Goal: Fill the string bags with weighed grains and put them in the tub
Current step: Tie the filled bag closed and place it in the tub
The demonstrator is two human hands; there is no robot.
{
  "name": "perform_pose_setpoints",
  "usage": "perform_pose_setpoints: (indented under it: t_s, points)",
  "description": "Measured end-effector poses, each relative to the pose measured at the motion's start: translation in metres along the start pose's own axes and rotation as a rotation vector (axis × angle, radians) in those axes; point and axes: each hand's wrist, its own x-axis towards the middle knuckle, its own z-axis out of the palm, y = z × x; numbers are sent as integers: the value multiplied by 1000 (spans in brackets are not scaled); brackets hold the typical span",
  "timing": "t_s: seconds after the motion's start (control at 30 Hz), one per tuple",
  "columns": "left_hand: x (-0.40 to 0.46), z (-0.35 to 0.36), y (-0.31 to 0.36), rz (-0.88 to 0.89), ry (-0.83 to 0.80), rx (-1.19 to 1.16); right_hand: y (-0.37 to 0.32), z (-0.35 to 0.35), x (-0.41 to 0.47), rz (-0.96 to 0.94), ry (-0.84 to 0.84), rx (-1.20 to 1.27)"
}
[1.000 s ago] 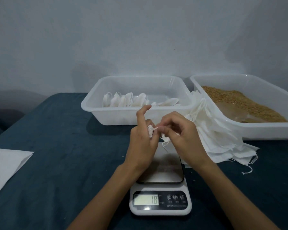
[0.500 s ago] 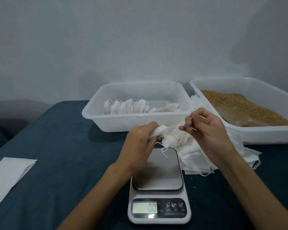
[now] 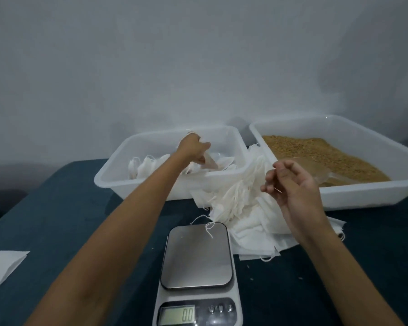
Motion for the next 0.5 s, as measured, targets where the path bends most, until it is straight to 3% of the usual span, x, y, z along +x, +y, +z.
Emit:
perform_pose_setpoints:
  t_s: [0.07, 0.17, 0.2, 0.27, 0.37, 0.5]
  points:
    - [-6, 7, 0, 0, 16, -31, 0, -3, 2, 4, 15, 13]
    - [-41, 13, -3, 308, 311, 87, 0, -3, 2, 8, 10, 16]
    - [-57, 14, -5, 400, 336, 77, 1, -2, 1, 8, 8, 13]
    - [-88, 17, -16, 481, 233, 122, 2, -1, 0, 8, 3, -6]
    - [-123, 25, -34, 438, -44, 350, 3, 2, -1, 9, 2, -20]
    - [-133, 36, -46, 377, -158, 551, 4, 6, -3, 18, -5, -39]
